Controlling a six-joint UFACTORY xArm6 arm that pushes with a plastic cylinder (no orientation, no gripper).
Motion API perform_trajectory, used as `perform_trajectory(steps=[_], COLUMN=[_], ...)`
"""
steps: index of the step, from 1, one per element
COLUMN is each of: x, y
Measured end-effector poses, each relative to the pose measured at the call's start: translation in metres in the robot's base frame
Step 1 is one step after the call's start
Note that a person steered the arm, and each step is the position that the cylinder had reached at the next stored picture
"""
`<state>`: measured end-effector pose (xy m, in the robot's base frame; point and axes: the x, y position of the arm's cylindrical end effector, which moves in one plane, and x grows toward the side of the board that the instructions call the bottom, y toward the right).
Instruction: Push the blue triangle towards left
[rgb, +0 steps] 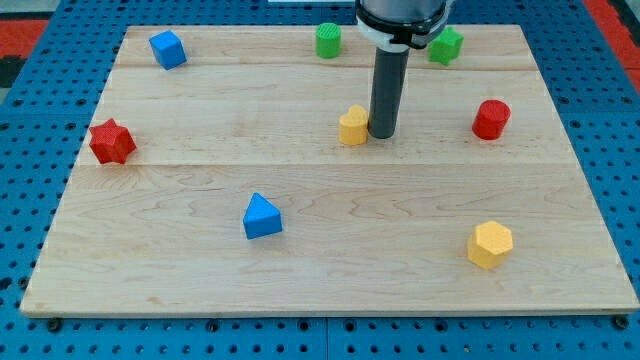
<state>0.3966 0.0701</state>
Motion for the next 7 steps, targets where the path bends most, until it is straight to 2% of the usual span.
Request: perform_trajectory(steps=[2, 3, 4, 5, 6, 7], x=[0.022, 0.052, 0.068, 0.077, 0.1, 0.143], y=[-0.012, -0.045, -0.102, -0.101, -0.045, -0.135])
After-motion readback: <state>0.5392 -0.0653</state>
